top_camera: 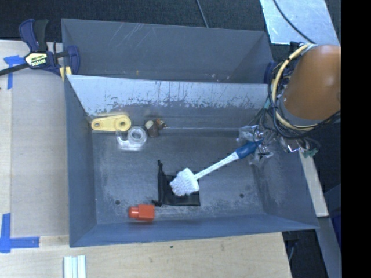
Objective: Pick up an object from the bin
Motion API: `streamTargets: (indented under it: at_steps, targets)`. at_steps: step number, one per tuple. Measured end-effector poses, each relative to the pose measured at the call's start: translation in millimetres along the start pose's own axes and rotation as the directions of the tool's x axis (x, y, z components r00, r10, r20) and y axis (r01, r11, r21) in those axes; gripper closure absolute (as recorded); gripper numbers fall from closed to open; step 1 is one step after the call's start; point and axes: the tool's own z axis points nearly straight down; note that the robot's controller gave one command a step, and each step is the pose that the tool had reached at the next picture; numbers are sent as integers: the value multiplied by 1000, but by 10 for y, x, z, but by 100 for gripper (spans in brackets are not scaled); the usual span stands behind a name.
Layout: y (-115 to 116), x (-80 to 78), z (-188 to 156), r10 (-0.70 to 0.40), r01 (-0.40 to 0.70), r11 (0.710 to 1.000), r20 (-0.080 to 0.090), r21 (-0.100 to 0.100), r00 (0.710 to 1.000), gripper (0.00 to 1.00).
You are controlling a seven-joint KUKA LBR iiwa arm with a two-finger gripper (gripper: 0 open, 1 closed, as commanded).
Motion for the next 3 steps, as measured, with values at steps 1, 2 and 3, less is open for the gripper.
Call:
streamTargets:
  at_steps: [1, 2, 3]
  targets:
    - [-36, -263, 665, -17, 17, 1000, -4, -3, 1000, 100]
    - [-25, -256, 479, -15, 15, 1000, -13, -7, 1000, 100]
    - [114, -555, 1031, -192, 192, 981, -3, -3, 981, 100]
